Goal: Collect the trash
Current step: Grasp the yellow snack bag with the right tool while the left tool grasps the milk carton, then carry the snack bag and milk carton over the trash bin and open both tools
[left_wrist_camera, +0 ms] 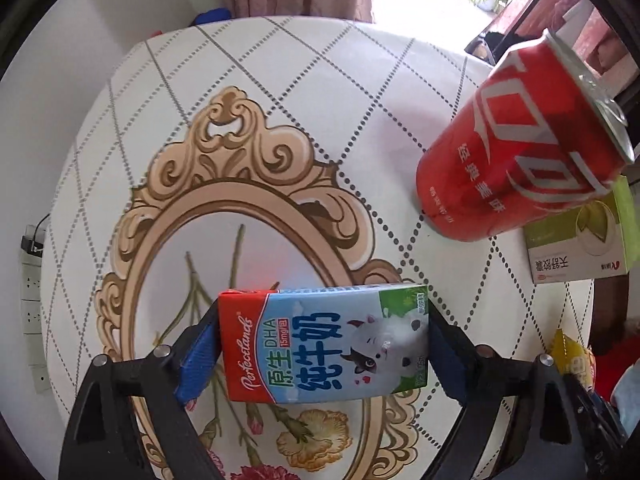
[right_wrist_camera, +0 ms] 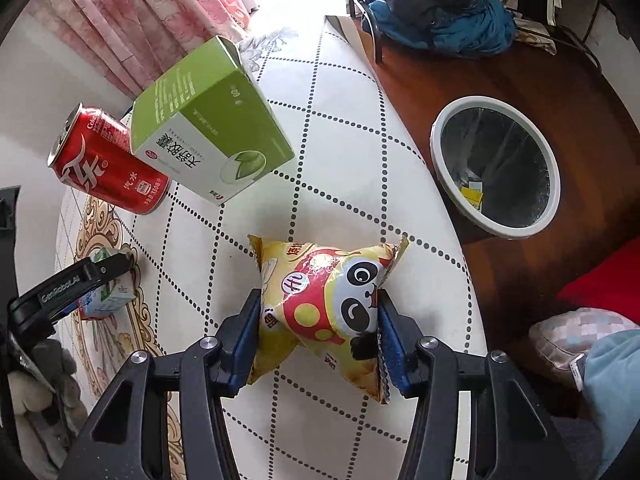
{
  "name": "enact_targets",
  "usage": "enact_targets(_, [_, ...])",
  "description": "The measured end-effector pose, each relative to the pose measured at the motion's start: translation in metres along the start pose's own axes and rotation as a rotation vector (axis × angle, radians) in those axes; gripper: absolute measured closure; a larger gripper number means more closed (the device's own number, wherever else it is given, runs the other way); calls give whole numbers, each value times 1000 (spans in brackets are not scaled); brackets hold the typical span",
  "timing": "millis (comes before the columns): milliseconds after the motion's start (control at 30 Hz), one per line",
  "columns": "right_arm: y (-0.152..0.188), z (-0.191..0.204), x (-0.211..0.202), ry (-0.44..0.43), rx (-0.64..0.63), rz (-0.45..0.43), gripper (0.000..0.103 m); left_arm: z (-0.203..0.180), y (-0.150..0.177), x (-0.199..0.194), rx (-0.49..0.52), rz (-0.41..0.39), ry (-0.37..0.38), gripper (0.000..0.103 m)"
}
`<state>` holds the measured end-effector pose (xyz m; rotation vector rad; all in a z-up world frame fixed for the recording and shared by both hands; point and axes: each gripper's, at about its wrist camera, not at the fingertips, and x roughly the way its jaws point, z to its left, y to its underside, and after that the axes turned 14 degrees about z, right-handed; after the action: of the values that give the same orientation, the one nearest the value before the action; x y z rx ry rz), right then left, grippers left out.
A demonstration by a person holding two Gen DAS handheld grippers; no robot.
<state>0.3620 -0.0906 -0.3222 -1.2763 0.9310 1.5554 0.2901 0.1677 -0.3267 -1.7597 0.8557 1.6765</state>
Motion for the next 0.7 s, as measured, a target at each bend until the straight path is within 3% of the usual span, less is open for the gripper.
enact_targets(300, [-4,5,7,21,-17,31,43,9,53,-1,26,-32,-38,13])
enact_targets(433, [-2,7,4,33,-42,21,48,12,73,0,29,-34,-48,13])
enact_targets(700, [24,13,-18,1,-95,-18,49,4,116,-47,83,-144,-81,13])
